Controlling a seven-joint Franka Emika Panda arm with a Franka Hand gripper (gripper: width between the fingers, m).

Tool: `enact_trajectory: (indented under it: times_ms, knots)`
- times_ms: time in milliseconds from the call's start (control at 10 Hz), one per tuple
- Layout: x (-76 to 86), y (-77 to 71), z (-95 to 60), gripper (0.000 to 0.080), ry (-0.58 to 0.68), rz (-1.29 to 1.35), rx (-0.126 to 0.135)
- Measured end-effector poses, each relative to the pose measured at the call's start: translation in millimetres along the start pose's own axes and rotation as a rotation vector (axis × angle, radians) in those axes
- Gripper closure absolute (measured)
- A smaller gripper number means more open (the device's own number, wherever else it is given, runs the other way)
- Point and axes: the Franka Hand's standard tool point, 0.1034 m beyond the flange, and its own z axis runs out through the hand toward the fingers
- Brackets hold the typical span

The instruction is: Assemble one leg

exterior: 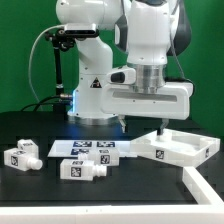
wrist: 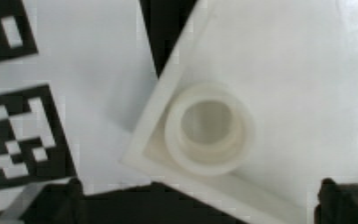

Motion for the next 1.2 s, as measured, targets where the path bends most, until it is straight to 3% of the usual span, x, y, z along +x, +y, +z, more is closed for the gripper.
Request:
enact_trajectory:
  times_ms: [400,700,1000,1200]
  knots:
    - [-1.6,0.8,1.0,0.0150,-0.001,0.014,0.001]
    - [-34.9,7.6,24.2,0.0150,0.015,0.229,0.017]
    - [-47.9,-18.8,42.2,0.0150,0.008,0.297,0.026]
    - [-41.7,-24.4,38.7,0.0150,0.006,0.301,0.036]
